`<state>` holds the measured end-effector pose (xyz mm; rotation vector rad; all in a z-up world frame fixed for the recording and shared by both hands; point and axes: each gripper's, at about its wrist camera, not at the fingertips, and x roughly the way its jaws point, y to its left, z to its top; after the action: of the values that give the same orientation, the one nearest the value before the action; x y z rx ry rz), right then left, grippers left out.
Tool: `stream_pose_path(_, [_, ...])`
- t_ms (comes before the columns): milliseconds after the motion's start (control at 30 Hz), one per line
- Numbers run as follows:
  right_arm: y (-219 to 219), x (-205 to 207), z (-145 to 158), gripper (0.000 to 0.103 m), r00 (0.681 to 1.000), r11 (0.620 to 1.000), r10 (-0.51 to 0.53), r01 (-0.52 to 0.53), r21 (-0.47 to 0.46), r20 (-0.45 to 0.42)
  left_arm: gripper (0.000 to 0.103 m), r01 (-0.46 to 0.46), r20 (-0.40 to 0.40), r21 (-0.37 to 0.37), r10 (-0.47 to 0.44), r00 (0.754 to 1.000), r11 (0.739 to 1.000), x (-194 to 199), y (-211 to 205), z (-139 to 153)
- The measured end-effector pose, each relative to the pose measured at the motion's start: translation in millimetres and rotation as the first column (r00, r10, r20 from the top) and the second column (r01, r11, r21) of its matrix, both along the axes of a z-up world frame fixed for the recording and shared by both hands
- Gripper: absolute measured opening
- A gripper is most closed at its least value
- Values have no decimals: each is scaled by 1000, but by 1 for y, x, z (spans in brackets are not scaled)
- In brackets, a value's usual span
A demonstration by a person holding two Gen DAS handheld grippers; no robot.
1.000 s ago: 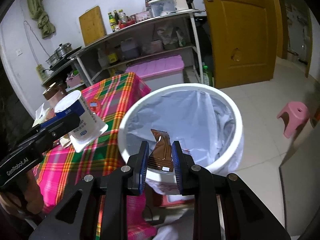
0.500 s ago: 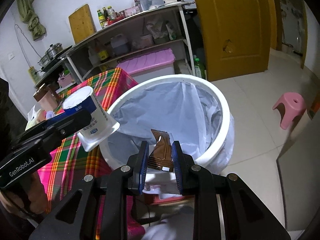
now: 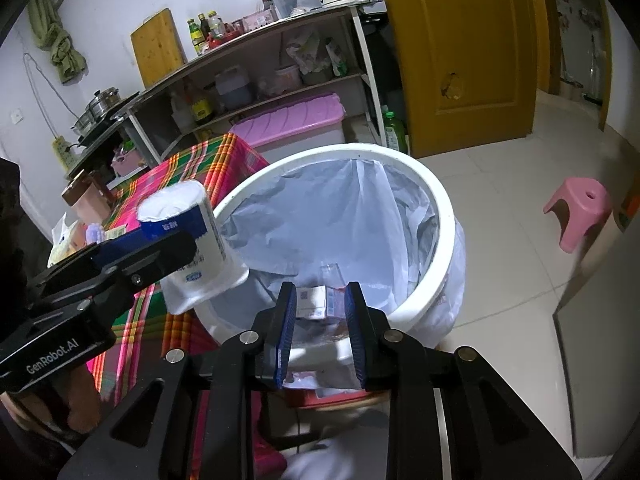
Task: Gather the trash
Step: 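Carry both items over the bin and release them from both tools, then withdraw both open tools from the bin back toward the table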
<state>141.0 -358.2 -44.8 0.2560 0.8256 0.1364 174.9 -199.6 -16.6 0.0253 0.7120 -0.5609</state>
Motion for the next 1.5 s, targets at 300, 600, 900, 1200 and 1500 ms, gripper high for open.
stream_pose_path(300, [-4, -6, 5, 29, 1000, 1000, -13, 13, 2, 15, 51, -15, -10, -17, 15, 1000, 1000, -3, 6, 2])
stream_pose_path(600, [6, -17, 15, 29, 999, 1000, 13, -13, 0, 44, 51, -57, -7, -45, 57, 998, 997, -19, 25, 10])
stream_pose_path(900, [32, -29, 27, 29, 995, 998, 68, -66, -20, 67, 51, -113, 1, -59, 113, 994, 992, -42, 57, 16])
stream_pose_path(1200, [65, -39, 30, 29, 984, 987, 162, -160, -30, 76, 51, -204, 18, -32, 205, 979, 978, -67, 92, 16])
stream_pose_path(1500, [99, -45, 25, 43, 963, 968, 253, -251, -28, 91, 51, -294, 17, -16, 295, 955, 956, -90, 132, 11])
